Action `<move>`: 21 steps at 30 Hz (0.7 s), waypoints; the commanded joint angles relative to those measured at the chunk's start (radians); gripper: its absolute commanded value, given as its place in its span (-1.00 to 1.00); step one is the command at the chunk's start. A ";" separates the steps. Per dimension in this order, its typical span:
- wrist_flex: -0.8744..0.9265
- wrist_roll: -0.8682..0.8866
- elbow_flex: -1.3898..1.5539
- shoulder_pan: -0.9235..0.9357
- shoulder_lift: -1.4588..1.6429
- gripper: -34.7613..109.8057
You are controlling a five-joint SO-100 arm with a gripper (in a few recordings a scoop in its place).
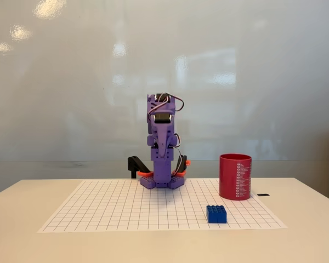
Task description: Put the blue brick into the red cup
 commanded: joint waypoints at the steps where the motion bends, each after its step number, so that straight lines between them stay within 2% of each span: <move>1: 0.086 -0.038 -0.357 0.002 -0.209 -0.53; 12: 0.342 0.002 -0.965 -0.204 -0.980 -0.53; 21: 0.333 0.034 -1.049 -0.407 -1.506 -0.53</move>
